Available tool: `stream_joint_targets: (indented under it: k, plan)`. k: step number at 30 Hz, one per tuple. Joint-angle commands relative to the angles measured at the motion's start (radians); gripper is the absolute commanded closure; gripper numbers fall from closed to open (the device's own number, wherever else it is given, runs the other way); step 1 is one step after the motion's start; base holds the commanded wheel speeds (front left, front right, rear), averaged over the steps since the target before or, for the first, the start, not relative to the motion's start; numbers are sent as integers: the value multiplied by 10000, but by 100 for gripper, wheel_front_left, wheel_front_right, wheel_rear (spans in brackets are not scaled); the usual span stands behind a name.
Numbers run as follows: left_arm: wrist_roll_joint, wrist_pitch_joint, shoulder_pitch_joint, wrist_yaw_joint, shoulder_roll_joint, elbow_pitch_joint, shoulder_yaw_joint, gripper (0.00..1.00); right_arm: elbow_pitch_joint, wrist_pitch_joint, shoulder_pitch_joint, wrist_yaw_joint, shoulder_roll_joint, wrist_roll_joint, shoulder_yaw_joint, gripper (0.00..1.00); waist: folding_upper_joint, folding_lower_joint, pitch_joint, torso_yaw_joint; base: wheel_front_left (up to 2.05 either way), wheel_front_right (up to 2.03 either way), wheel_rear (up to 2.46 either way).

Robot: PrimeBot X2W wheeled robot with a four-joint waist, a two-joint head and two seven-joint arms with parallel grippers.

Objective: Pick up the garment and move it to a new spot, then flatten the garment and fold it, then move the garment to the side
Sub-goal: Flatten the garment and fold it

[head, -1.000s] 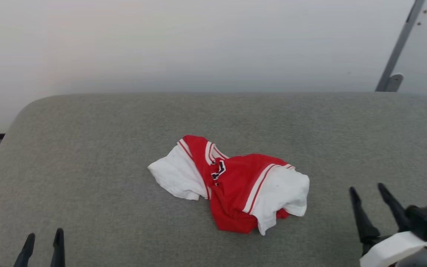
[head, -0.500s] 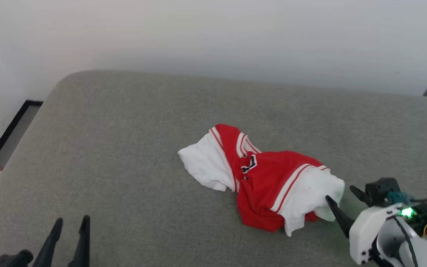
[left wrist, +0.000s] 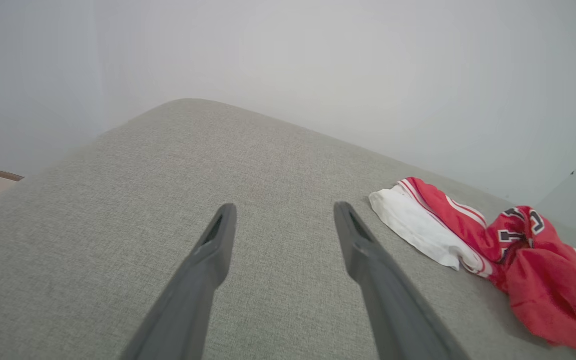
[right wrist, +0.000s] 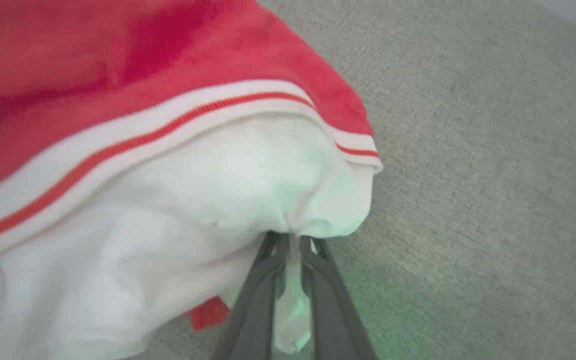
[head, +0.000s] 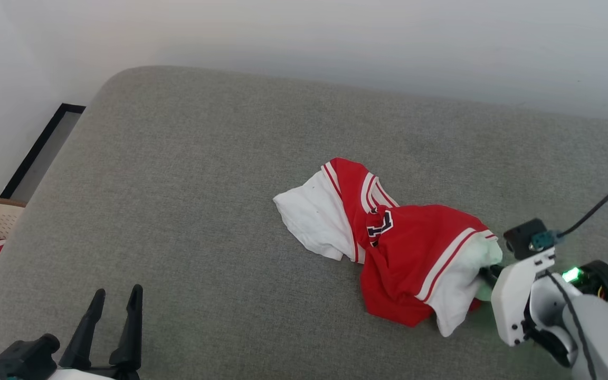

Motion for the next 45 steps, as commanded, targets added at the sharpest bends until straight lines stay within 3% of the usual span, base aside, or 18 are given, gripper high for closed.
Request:
stream_joint_targets:
  k: [1,7,15,18,23,24,25,26,31,36,45]
  plan:
    - [-84,-50,-125,-34,-32,32,-5,0,28,67,-199,-3,-79,205,74,100,-1,0,40,11,0,0,0]
    - [-260,-50,-80,-35,-69,31,170,0,-704,790,-608,-3,-918,1213,0,100,-1,0,71,-187,0,0,0]
    - [-401,-50,-209,-35,-29,-54,131,0,-1471,2227,-529,-3,-2590,1775,-666,100,-1,0,198,-358,0,0,0]
    - [-442,-50,-342,-35,7,-42,23,0,-980,2266,-503,-3,-2718,1738,-966,100,-1,0,318,-333,0,0,0]
    - [-529,-50,-685,-35,150,98,-315,0,215,1901,-799,-3,-2281,1551,-1129,100,-1,0,523,-212,0,0,0]
    - [-577,-50,-767,-35,204,144,-406,0,411,1833,-901,-3,-2201,1489,-1111,73,-1,0,549,-200,0,0,0]
    - [-641,-50,-876,-37,273,203,-535,0,577,1737,-1000,-3,-2148,1447,-1044,30,-1,0,569,-191,0,0,0]
    - [-753,-50,-1002,-35,326,245,-675,0,732,1656,-1080,-3,-2099,1434,-1016,0,-1,0,583,-186,0,0,0]
    - [-1334,214,-1728,-35,890,480,-1418,0,903,1340,-1436,-3,-1930,1573,-893,0,-1,0,527,-409,0,0,0]
    - [-1850,957,-2644,-35,1498,532,-1991,0,326,736,-1415,-3,-1962,1619,-1154,0,-1,0,432,-928,0,0,0]
    - [-2698,2919,-4411,-35,2394,747,-3033,0,-1196,-721,-471,-3,-1383,1013,-2641,0,-1,0,260,-2074,0,0,0]
